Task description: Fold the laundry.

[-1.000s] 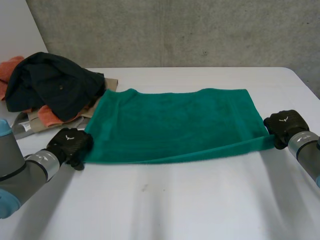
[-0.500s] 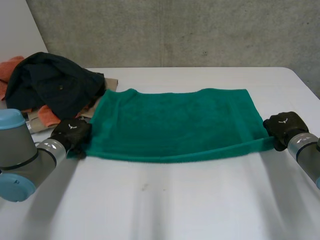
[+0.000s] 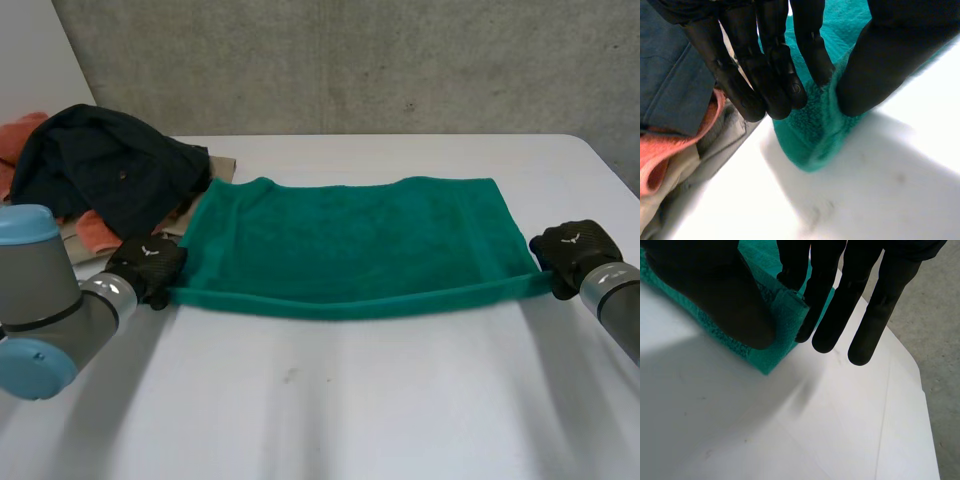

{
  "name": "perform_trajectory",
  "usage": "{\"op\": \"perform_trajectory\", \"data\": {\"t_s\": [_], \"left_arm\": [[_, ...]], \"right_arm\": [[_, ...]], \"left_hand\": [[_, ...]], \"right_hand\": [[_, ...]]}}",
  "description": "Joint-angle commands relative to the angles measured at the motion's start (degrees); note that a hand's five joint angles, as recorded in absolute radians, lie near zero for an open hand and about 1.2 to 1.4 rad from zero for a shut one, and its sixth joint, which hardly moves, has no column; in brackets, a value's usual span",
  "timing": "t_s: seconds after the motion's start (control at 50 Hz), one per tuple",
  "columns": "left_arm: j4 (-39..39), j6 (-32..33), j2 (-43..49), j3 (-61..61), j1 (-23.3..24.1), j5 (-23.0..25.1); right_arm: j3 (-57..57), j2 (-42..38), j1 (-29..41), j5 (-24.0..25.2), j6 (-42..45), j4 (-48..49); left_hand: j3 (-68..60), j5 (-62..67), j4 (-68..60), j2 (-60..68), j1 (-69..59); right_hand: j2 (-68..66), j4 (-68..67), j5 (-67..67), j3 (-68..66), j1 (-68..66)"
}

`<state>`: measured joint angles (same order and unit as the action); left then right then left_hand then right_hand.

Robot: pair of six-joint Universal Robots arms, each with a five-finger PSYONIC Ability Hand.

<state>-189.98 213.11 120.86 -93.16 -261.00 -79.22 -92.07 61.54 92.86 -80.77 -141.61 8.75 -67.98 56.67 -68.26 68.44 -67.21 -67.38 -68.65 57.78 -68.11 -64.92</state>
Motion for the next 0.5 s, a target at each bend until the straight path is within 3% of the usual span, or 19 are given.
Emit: {"op": "perform_trajectory", "data": {"t_s": [0.02,0.1,0.2,0.3,0.42,0.5], "left_arm": [[7.07,0.28,-10.63,-8.26,0.49,-1.21],[12.17,1.95,-16.17,-13.71,-0.21,-0.94],[23.39,6.07,-23.02,-20.56,-1.44,-0.42],[32.64,10.21,-24.53,-22.07,-1.53,-0.94],[32.67,10.66,-22.25,-16.55,-1.01,-0.94],[26.26,4.26,-18.91,-8.9,1.45,-1.2]], "right_arm": [[0.05,4.64,-1.63,1.05,2.82,-7.33],[-0.74,7.18,-3.74,3.77,10.02,-16.64],[-4.07,11.75,-10.4,5.45,27.82,-36.82],[-5.22,13.25,-15.34,5.8,41.31,-46.27],[-1.98,10.36,-12.01,6.33,35.1,-38.03],[1.36,6.14,-9.11,6.15,27.37,-30.12]], "left_hand": [[-12.02,13.33,-11.74,11.56,-12.79],[-12.02,13.33,-11.74,11.56,-12.79],[-12.02,13.33,-11.74,11.56,-12.79],[-12.02,13.33,-11.74,11.56,-12.79],[-12.02,13.33,-11.74,11.56,-12.79],[-12.02,13.33,-11.74,11.56,-12.79]], "right_hand": [[-12.62,-11.35,12.22,-11.89,-15.08],[-12.62,-11.35,12.22,-11.89,-15.08],[-12.62,-11.35,12.22,-11.89,-15.08],[-12.62,-11.35,12.22,-11.89,-15.08],[-12.62,-11.35,12.22,-11.89,-15.08],[-12.62,-11.35,12.22,-11.89,-15.08]]}}
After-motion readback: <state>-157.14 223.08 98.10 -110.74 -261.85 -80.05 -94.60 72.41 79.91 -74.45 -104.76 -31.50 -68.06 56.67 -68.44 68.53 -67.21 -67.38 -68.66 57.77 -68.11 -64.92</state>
